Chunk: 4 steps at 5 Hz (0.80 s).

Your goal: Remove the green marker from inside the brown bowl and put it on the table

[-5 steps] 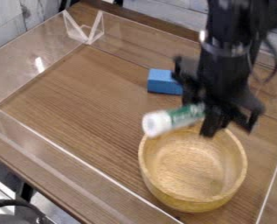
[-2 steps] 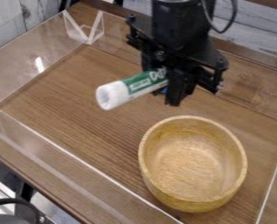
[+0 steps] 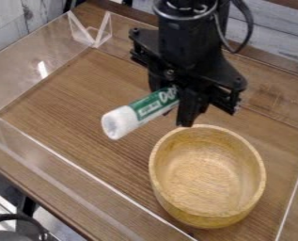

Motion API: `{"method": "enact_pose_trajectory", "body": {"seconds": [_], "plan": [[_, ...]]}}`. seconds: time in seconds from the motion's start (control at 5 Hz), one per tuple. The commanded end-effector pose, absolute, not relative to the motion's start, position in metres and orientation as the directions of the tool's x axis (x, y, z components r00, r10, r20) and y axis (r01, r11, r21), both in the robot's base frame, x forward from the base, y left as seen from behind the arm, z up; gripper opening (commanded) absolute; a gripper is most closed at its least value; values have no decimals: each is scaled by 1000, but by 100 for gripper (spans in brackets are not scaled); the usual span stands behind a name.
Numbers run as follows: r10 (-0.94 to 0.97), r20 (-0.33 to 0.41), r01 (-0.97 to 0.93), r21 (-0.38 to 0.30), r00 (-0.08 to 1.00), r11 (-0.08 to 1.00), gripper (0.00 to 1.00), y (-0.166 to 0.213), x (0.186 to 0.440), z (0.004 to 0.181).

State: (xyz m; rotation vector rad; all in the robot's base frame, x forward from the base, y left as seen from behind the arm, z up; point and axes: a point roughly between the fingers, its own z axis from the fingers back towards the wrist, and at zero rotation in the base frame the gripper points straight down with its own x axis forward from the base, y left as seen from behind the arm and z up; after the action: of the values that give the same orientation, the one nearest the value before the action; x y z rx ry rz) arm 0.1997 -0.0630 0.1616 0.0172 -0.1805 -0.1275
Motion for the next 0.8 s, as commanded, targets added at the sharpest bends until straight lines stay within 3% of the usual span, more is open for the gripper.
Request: {"method": "enact_pose_trajectory", "body": {"seconds": [0.0, 0.6], "plan": [[-130, 216, 128, 27, 968, 991, 0, -59, 200, 170], [-136, 224, 131, 37, 965, 991, 0, -37, 197, 167]]}}
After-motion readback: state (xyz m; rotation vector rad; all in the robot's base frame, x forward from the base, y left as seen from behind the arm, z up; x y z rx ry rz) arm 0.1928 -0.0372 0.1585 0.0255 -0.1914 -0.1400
